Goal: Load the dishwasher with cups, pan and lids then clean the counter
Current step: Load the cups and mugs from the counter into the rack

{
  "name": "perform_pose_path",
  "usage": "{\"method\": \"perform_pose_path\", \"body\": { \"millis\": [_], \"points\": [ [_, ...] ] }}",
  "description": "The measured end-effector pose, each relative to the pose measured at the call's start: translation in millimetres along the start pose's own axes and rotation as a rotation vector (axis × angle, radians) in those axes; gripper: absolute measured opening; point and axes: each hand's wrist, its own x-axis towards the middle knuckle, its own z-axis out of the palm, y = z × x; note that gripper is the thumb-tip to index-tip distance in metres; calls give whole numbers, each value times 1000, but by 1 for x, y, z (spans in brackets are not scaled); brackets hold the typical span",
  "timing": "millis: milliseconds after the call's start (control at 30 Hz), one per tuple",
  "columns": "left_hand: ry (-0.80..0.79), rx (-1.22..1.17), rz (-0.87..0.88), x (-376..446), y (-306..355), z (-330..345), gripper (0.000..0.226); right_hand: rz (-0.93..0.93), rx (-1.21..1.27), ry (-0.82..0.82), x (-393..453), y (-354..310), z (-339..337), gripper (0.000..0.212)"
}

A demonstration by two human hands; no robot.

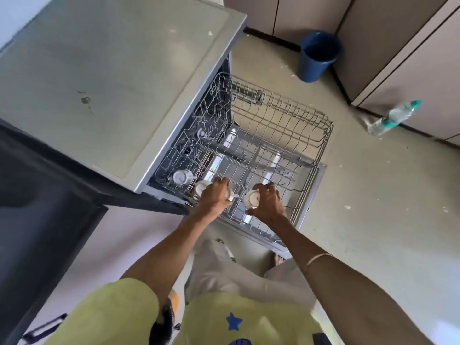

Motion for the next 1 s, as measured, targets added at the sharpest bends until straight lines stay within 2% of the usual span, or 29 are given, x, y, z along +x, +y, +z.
{"method": "perform_pose_path", "body": {
  "millis": [200,433,667,933,1000],
  "points": [
    [-74,62,25,18,-23,24,77,44,10,-39,17,3,42,87],
    [-61,109,108,30,-30,35,44,40,-9,-110,33,3,67,80],
    [-23,199,102,34,-35,32,24,18,-34,-117,30,2,87,57],
    [-19,190,86,30,-38,33,12,54,-110,-124,23,8,83,64],
    [-18,180,79,27,-38,29,15,67,-92,-118,19,9,75,67]
  ]
}}
